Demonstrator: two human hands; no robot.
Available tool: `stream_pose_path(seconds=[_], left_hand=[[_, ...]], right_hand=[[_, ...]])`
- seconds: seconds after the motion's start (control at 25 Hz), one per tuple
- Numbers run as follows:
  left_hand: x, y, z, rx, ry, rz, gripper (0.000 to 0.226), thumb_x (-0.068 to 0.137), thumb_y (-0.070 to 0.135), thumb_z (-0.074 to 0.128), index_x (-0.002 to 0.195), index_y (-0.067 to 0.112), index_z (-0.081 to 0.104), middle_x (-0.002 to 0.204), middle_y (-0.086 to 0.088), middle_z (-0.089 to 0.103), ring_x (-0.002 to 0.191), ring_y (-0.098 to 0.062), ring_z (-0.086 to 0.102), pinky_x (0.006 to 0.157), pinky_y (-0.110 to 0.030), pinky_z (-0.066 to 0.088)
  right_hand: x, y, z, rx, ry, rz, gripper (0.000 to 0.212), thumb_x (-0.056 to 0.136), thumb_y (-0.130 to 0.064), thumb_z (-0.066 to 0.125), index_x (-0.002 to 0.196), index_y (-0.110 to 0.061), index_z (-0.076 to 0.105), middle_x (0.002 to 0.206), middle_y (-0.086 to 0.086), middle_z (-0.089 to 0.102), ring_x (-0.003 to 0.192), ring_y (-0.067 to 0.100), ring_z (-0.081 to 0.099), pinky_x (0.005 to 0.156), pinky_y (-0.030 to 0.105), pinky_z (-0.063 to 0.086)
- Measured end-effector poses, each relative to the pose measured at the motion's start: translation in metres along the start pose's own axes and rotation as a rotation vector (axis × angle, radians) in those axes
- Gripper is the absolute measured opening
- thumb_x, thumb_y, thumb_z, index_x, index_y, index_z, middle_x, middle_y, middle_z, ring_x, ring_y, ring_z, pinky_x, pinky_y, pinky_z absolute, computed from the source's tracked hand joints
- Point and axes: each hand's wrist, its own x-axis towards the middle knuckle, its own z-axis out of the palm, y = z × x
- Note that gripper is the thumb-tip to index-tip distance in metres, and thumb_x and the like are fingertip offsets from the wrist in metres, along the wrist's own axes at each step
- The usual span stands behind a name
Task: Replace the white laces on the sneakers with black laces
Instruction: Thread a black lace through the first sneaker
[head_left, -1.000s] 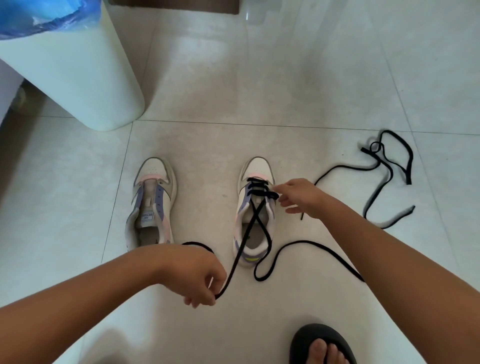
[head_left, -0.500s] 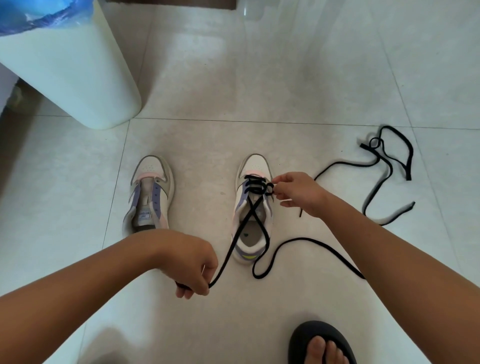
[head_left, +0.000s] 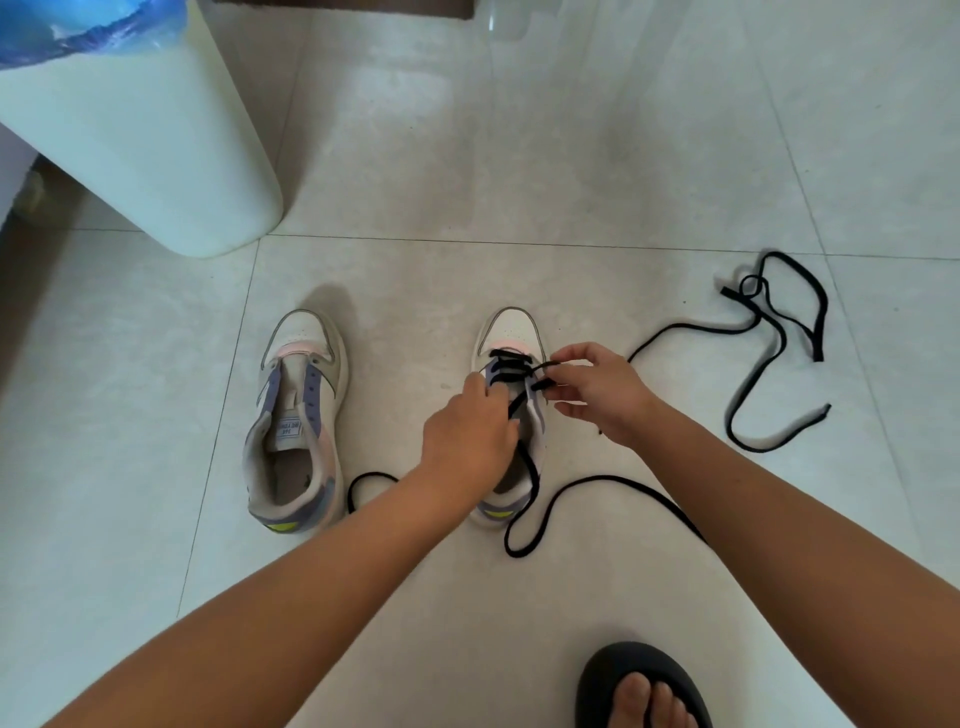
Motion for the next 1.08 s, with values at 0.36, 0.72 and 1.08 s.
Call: stream_pose_path(seconds=[0.36,0.72,1.08], left_hand=[[0.003,-0.004,0.01,0.042,0.073,-0.046,0.027,0.098,0.029,0.041,0.118,0.013,0.048,0.115,-0.008,0.041,0.092,-0.024,0.054,0.062,-0.031,0.033],[0.013,0.006,0.023,-0.215,0.12,-0.148,0.028,0.096,0.034,0.043,0.111,0.012,0.054,0.126,-0.008,0.035,0.119,-0.027,0.033,0.092,-0.034,0.031],[0.013,0.003,0.014,-0.773,0.121,-0.296,0.023,0.093,0.019,0.042,0.07,0.017,0.044,0.112,0.002,0.035,0.11,-0.022,0.04,0.101,-0.042,0.037]], right_hand=[[-0.01,0.019,-0.005,-0.808,0.084,-0.566,0.012,0.083,-0.009,0.057,0.085,-0.014,0.046,0.076,0.006,0.058,0.065,0.02,0.047,0.063,0.033,0.041],[-0.012,0.019,0.003,-0.082,0.027,-0.191,0.017,0.089,-0.004,0.056,0.082,-0.015,0.045,0.074,0.008,0.064,0.064,0.017,0.058,0.062,0.029,0.049],[-0.01,0.014,0.008,0.12,-0.006,-0.09,0.014,0.093,-0.004,0.052,0.084,-0.01,0.043,0.081,0.018,0.063,0.068,0.023,0.062,0.068,0.031,0.056]])
